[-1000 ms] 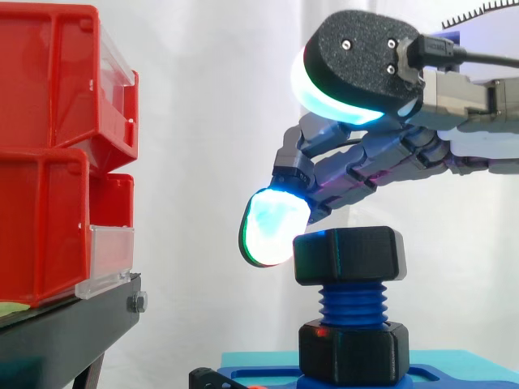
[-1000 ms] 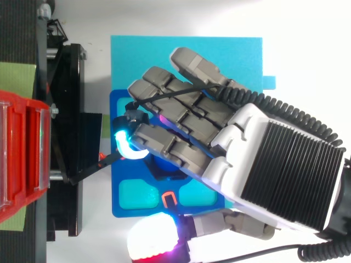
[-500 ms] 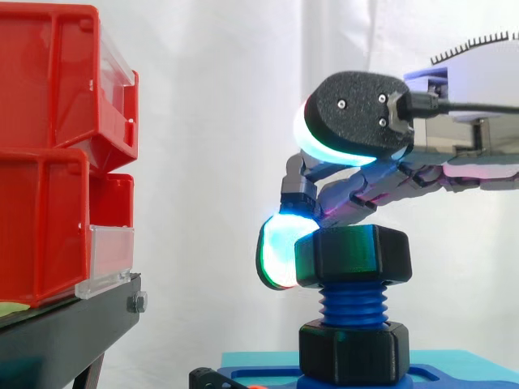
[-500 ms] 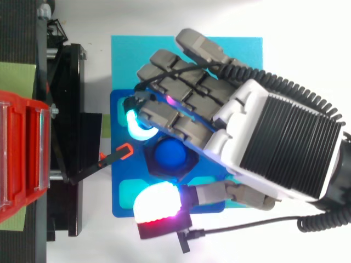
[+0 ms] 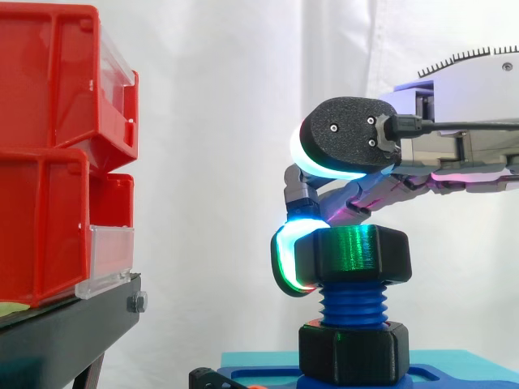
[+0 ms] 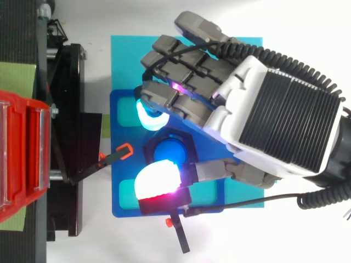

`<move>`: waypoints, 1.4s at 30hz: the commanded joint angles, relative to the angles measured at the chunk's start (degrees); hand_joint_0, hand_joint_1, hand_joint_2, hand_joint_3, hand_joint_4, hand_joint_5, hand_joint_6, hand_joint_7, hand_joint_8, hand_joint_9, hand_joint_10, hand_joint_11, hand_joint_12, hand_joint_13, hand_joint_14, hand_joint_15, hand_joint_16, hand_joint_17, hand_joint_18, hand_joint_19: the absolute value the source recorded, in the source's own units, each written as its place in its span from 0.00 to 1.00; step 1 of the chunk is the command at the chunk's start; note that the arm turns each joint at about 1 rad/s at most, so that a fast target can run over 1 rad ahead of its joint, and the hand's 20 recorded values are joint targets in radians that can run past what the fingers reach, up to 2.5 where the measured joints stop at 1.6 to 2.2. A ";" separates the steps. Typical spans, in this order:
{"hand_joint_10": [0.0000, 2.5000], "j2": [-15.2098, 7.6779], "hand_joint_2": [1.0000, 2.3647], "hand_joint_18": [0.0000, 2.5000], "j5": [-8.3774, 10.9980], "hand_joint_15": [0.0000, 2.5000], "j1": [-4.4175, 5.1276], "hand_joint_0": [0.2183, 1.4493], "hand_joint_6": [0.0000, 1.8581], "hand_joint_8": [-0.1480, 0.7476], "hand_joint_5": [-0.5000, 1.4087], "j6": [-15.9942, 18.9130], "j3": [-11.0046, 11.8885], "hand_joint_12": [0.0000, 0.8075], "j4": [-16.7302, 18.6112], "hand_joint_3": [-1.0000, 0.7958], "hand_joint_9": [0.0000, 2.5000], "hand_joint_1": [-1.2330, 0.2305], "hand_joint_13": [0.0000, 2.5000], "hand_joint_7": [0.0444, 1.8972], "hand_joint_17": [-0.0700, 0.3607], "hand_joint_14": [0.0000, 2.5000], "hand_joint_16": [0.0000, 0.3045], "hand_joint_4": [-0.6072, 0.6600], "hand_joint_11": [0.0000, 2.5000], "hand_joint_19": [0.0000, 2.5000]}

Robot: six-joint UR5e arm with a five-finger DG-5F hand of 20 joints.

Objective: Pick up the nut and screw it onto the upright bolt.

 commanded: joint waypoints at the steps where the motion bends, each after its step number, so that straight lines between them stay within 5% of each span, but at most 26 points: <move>1: 0.00 0.01 0.00 0.07 -1.03 0.00 -0.46 0.23 0.32 0.48 0.23 -0.07 0.89 0.33 -1.11 0.28 0.24 0.76 0.20 0.72 0.30 0.00 0.08 0.65 0.00 0.00; 6: 0.00 0.01 0.00 0.07 -1.21 0.00 -0.72 0.23 0.28 0.47 0.23 -0.07 2.12 0.33 -3.75 0.28 0.25 0.77 0.20 0.76 0.29 0.00 0.08 0.65 0.00 0.00; 13: 0.00 0.01 0.00 0.07 -1.21 0.00 -0.90 0.23 0.27 0.46 0.22 -0.07 4.32 0.34 -6.12 0.28 0.24 0.78 0.20 0.58 0.30 0.00 0.09 0.71 0.00 0.00; 17: 0.00 0.01 0.00 0.06 -1.30 0.00 -0.90 0.23 0.27 0.46 0.21 -0.25 4.58 0.34 -6.04 0.28 0.24 0.78 0.20 0.50 0.30 0.00 0.09 0.71 0.00 0.00; 21: 0.00 -0.08 0.00 0.06 -3.67 0.00 -0.55 0.23 0.27 0.45 0.21 -1.21 4.58 0.34 -2.96 0.28 0.24 0.79 0.20 0.46 0.30 0.00 0.09 0.71 0.00 0.00; 42: 0.00 -0.43 0.00 0.06 -3.76 0.00 1.30 0.23 0.27 0.44 0.22 -1.30 3.18 0.34 -0.50 0.28 0.24 0.78 0.20 0.43 0.30 0.00 0.09 0.67 0.00 0.00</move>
